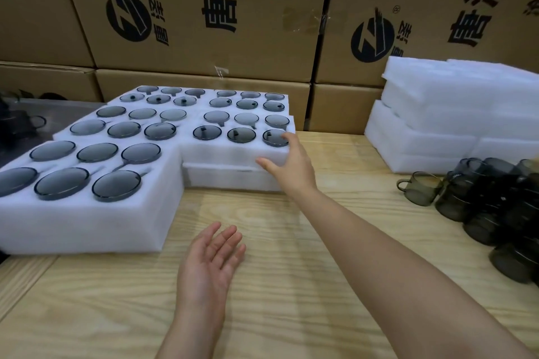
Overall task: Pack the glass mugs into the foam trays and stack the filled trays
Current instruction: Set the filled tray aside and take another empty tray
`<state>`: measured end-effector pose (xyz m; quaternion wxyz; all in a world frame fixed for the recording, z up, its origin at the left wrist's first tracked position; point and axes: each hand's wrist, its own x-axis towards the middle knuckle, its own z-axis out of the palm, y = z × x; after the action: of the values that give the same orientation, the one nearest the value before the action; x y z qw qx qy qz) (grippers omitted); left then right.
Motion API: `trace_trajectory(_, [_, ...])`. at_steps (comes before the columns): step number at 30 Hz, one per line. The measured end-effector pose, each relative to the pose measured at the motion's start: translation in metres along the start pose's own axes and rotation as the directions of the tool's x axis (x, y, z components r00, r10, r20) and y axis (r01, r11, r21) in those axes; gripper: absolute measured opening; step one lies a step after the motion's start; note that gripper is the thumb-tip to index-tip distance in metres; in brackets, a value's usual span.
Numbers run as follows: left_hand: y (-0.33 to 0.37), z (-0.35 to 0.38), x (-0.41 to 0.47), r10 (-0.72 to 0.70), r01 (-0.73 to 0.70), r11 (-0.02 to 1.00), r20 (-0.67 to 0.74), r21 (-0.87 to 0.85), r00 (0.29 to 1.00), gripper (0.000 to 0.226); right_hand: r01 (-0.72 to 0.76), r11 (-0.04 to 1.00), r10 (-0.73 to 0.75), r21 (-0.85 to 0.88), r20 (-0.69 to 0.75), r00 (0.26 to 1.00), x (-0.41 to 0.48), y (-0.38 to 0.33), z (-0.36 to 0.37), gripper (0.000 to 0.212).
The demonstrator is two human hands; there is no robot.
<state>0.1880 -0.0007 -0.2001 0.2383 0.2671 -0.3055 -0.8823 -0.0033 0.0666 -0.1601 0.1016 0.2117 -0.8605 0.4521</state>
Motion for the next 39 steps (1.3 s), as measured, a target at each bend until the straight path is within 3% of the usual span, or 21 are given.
trace_trajectory(2, [-0.011,0.000,-0.002,0.143,-0.152,0.958,0.054,0.244,0.988,0.012,0.051,0.997,-0.048,-0.061,0.036,0.998,0.004,0.002,-0.016,0.077])
trace_trajectory(3, [-0.017,-0.001,-0.005,0.237,-0.270,0.877,0.132,0.398,0.963,0.013,0.066,0.994,-0.066,-0.092,-0.002,0.998,0.009,0.004,-0.029,0.077])
trace_trajectory(4, [-0.024,-0.004,-0.007,0.314,-0.408,0.719,0.260,0.563,0.913,0.017,0.067,0.988,-0.078,-0.142,-0.073,0.994,0.015,0.006,-0.045,0.075])
trace_trajectory(5, [-0.029,-0.006,-0.009,0.355,-0.549,0.492,0.420,0.676,0.835,0.021,0.050,0.974,-0.085,-0.220,-0.151,0.985,0.024,0.010,-0.063,0.072])
trace_trajectory(6, [-0.032,-0.009,-0.011,0.361,-0.667,0.249,0.572,0.702,0.737,0.021,0.014,0.948,-0.087,-0.318,-0.215,0.973,0.034,0.015,-0.083,0.069])
trace_trajectory(7, [-0.035,-0.012,-0.011,0.333,-0.743,0.070,0.686,0.666,0.647,0.019,-0.029,0.909,-0.091,-0.417,-0.265,0.960,0.045,0.021,-0.105,0.067])
trace_trajectory(8, [-0.035,-0.013,-0.012,0.282,-0.773,-0.024,0.746,0.633,0.603,0.018,-0.068,0.859,-0.105,-0.508,-0.304,0.947,0.056,0.027,-0.127,0.067])
trace_trajectory(12, [-0.026,-0.006,-0.014,0.205,-0.783,-0.078,0.778,0.618,0.594,0.026,-0.224,0.652,-0.144,-0.725,-0.408,0.901,0.094,0.052,-0.211,0.070])
trace_trajectory(14, [-0.026,-0.006,-0.014,0.200,-0.796,-0.100,0.796,0.597,0.572,0.023,-0.281,0.629,-0.047,-0.725,-0.396,0.917,0.104,0.065,-0.238,0.070])
trace_trajectory(17, [-0.025,-0.005,-0.014,0.199,-0.779,-0.097,0.779,0.619,0.594,0.024,-0.286,0.615,0.048,-0.735,-0.327,0.944,0.104,0.078,-0.250,0.061])
trace_trajectory(23, [-0.024,-0.004,-0.018,0.165,-0.762,-0.096,0.765,0.640,0.622,0.023,-0.251,0.680,-0.035,-0.689,-0.372,0.927,0.102,0.076,-0.249,0.056])
trace_trajectory(28, [-0.023,-0.001,-0.019,0.141,-0.773,-0.140,0.785,0.619,0.603,0.022,-0.288,0.682,0.007,-0.672,-0.388,0.921,0.111,0.075,-0.248,0.064])
trace_trajectory(32, [-0.023,0.000,-0.018,0.175,-0.767,-0.125,0.775,0.629,0.607,0.027,-0.357,0.687,0.075,-0.633,-0.427,0.901,0.115,0.078,-0.246,0.054])
trace_trajectory(35, [-0.024,-0.001,-0.017,0.177,-0.758,-0.113,0.763,0.643,0.622,0.031,-0.339,0.794,0.066,-0.504,-0.484,0.872,0.103,0.073,-0.242,0.050])
trace_trajectory(39, [-0.026,-0.004,-0.016,0.176,-0.742,-0.122,0.750,0.659,0.638,0.022,-0.175,0.948,-0.010,-0.266,-0.574,0.819,0.050,0.052,-0.219,0.041])
